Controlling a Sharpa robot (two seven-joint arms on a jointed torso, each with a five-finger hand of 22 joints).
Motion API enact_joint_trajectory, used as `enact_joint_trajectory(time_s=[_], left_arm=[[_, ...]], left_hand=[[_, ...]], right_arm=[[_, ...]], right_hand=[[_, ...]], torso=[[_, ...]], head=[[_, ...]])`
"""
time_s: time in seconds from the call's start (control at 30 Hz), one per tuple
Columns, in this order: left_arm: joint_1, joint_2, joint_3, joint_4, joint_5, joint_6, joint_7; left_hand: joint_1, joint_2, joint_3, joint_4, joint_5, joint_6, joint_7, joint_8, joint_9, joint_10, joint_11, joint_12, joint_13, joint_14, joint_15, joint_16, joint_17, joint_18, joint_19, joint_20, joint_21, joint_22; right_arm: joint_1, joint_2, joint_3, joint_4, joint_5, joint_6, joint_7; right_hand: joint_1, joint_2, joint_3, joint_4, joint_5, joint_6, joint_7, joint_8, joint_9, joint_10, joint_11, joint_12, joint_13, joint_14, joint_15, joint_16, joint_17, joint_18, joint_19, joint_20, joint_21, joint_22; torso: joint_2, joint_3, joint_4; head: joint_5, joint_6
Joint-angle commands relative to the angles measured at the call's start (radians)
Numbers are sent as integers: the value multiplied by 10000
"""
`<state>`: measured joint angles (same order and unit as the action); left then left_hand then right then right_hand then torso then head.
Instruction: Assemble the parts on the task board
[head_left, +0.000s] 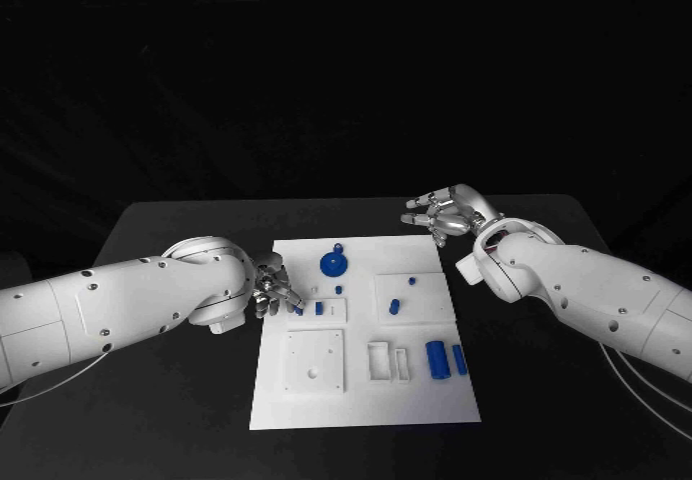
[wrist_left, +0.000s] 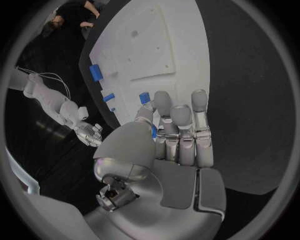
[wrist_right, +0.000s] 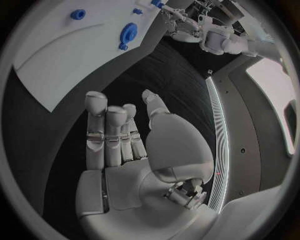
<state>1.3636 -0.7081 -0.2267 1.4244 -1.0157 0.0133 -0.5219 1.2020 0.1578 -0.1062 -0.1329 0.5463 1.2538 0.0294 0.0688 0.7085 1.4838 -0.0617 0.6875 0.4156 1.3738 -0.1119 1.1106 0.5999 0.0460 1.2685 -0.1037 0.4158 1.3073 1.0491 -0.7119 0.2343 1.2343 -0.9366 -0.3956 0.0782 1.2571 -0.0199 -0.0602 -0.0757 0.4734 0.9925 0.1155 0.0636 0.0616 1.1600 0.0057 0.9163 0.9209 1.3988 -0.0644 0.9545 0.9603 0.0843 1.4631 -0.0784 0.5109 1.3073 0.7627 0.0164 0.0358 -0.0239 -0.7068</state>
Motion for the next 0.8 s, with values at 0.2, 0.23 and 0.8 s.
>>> enact_joint_trajectory(time_s=[0.2,0.23,0.8], left_arm=[[-39,34,-17,2,-87,-20,129],[-41,32,-17,8,-91,-44,135],[-58,-4,-26,86,-353,-80,195]], left_hand=[[97,40,907,-980,41,590,-538,31,5,296,-265,53,-14,77,-5,-43,24,12,26,0,63,184],[97,40,907,-980,41,590,-538,31,5,296,-265,53,-14,77,-5,-43,24,12,26,0,63,184],[102,27,921,-1003,79,600,-539,26,-6,295,-272,56,-6,98,-10,-51,28,1,33,-14,68,182]], right_arm=[[-17,0,5,4,-9,128,98],[-18,-1,5,4,-9,128,98],[-32,0,5,2,-8,139,100]], right_hand=[[-77,-38,16,62,46,56,0,-14,8,-11,-3,25,5,6,3,31,12,141,105,-37,47,594],[-77,-38,16,62,46,56,0,-14,8,-11,-3,25,5,6,3,31,12,141,105,-37,47,594],[-77,-38,16,62,46,56,0,-14,8,-11,-3,25,5,6,3,31,12,141,105,-37,47,594]], torso=[[-3,-2,2],[-3,-2,2],[-4,-8,10]], head=[[-11,-18],[-12,-17],[11,-20]])
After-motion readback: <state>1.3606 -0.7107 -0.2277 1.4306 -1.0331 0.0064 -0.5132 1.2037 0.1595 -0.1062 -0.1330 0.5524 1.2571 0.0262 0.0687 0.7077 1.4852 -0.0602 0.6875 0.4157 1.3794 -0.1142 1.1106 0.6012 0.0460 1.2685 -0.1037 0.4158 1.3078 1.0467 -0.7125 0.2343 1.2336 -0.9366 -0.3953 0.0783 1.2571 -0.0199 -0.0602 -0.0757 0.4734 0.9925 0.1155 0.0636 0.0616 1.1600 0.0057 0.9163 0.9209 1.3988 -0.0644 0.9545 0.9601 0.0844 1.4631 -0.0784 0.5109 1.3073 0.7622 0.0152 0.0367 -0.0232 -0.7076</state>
